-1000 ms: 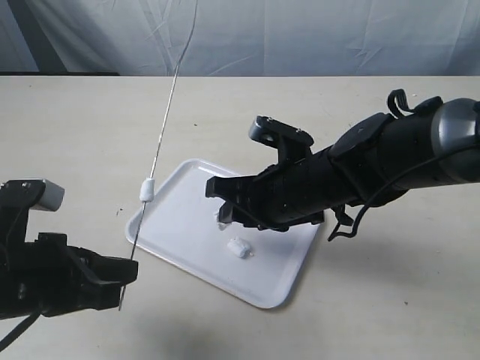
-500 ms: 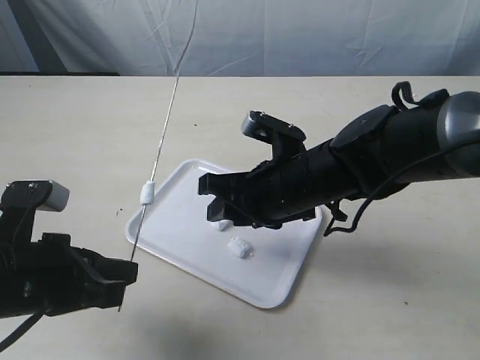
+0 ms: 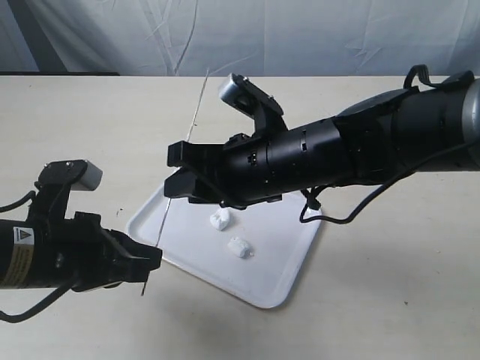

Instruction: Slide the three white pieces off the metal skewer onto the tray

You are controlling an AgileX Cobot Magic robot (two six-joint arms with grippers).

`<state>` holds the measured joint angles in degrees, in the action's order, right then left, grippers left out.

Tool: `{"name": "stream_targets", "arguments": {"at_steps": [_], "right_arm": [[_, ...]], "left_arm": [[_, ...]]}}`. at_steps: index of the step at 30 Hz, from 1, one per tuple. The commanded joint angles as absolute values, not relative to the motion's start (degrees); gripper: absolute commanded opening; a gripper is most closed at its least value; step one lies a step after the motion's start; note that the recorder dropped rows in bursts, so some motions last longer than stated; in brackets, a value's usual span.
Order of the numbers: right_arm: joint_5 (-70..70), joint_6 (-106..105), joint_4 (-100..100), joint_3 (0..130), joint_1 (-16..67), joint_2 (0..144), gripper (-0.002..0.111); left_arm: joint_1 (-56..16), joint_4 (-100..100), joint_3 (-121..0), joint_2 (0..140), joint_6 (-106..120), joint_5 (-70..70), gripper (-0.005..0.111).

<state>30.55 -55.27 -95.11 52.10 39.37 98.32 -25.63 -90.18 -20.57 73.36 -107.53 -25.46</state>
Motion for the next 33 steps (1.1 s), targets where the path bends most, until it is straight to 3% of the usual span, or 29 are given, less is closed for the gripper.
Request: {"name": "stream_targets", "arguments": {"at_steps": [1,33], "right_arm": [[26.7,-55.9,-95.8,52.3,39.4,97.8,0.038],[23.6,-55.9,-97.9,52.3,39.4,97.8,0.038]], "left_arm": [[-25.9,-90.0,-20.8,73.6,-107.3,-27.3,0.0],[-25.9,-86.3,-20.8,73.7,-103.9,-29.5,0.0]]}}
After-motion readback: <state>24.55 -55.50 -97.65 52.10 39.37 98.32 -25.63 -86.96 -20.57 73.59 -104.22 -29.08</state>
